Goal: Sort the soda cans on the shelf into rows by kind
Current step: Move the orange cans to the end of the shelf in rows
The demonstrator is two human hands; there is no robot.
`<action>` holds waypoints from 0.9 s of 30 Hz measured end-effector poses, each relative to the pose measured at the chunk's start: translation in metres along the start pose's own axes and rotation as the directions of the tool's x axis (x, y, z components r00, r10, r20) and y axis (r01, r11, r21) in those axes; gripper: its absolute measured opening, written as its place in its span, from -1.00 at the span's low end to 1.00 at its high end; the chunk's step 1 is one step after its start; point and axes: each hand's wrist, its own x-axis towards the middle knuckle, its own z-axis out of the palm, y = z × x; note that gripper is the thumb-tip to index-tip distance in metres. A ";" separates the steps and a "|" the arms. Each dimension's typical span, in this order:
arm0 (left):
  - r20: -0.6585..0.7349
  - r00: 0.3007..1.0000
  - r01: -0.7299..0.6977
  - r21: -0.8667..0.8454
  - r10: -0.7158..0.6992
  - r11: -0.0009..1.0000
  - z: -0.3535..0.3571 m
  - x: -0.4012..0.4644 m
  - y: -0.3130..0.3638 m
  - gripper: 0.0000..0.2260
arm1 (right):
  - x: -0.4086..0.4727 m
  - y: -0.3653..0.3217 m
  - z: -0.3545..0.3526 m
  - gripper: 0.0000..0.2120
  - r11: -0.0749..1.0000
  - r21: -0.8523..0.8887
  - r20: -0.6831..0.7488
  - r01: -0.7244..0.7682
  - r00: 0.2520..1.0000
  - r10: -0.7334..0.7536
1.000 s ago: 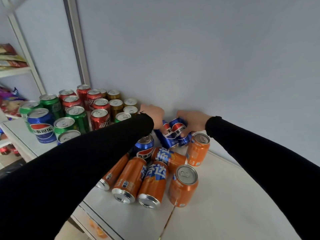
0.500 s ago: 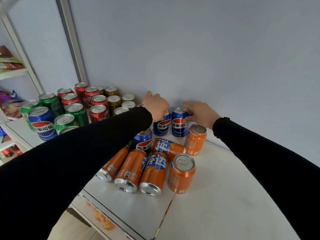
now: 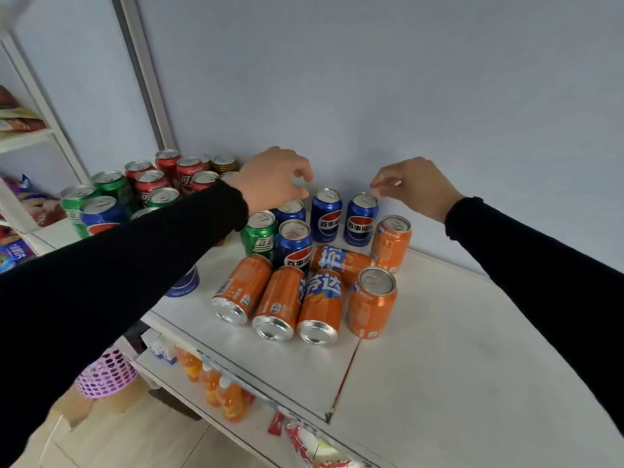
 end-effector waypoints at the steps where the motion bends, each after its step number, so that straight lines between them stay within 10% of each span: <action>1: -0.014 1.000 -0.001 -0.019 0.001 1.000 -0.006 -0.014 -0.005 -0.78 | -0.005 -0.014 -0.001 -0.89 0.998 0.060 -0.006 0.000 1.000 0.000; 11: 0.234 0.946 0.237 -0.023 -0.225 0.971 0.009 -0.123 -0.024 -0.52 | -0.002 -0.083 0.045 -0.26 0.982 -0.033 0.606 -0.186 0.778 0.167; 17: 0.537 0.747 0.496 -0.056 -0.392 0.867 0.045 -0.128 -0.038 -0.24 | 0.013 -0.098 0.062 -0.38 0.964 -0.107 0.759 -0.242 0.607 0.237; 21: 0.635 0.679 0.651 -0.289 -0.368 0.702 0.057 -0.127 -0.042 -0.19 | 0.014 -0.096 0.071 -0.31 0.949 -0.095 0.772 -0.299 0.580 0.260; 27: 0.473 0.783 0.609 -0.455 -0.404 0.650 0.060 -0.142 -0.052 -0.43 | 0.000 -0.082 0.067 -0.28 0.963 0.005 0.627 -0.270 0.751 0.207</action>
